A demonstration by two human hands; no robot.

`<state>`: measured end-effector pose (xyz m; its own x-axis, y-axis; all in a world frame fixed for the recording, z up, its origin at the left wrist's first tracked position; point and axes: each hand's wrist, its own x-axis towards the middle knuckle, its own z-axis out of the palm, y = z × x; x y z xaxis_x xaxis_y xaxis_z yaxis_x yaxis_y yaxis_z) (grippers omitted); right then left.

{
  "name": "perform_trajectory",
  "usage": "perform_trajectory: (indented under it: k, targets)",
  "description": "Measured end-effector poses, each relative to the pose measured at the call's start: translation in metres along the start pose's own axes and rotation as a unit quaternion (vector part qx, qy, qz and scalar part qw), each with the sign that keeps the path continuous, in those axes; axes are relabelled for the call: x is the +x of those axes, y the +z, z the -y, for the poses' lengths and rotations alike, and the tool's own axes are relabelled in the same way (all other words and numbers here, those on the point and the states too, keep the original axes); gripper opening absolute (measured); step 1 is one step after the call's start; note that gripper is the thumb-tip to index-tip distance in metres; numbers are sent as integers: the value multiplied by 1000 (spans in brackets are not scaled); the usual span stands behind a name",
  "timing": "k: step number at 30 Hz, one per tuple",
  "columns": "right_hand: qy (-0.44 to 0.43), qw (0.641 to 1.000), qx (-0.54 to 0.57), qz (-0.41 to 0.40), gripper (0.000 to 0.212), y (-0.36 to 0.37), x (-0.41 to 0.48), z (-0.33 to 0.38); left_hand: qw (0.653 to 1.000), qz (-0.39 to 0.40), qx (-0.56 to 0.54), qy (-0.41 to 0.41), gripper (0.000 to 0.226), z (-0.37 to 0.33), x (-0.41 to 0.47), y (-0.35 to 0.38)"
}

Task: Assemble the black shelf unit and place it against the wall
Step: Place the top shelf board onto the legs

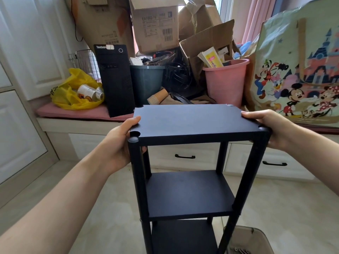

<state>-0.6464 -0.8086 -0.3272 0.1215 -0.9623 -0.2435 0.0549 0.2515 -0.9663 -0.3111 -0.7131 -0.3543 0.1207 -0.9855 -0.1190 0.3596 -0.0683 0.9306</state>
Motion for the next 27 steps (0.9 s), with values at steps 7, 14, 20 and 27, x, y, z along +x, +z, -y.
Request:
perform_trajectory:
  k: [7, 14, 20, 27]
  targets:
    - [-19, 1000, 9, 1, 18, 4, 3, -3, 998, -52, 4, 45, 25, 0, 4, 4]
    - [-2, 1000, 14, 27, 21, -3, 5, -7, 997, -75, -8, 29, 29, 8, 6, 4]
    - [25, 998, 29, 42, 23, -4, 4, -21, 999, -47, -17, 8, 34, 15, 3, 0]
    - [29, 999, 17, 4, 21, -3, 6, -23, 999, -35, -18, 16, 31, 17, 0, 1]
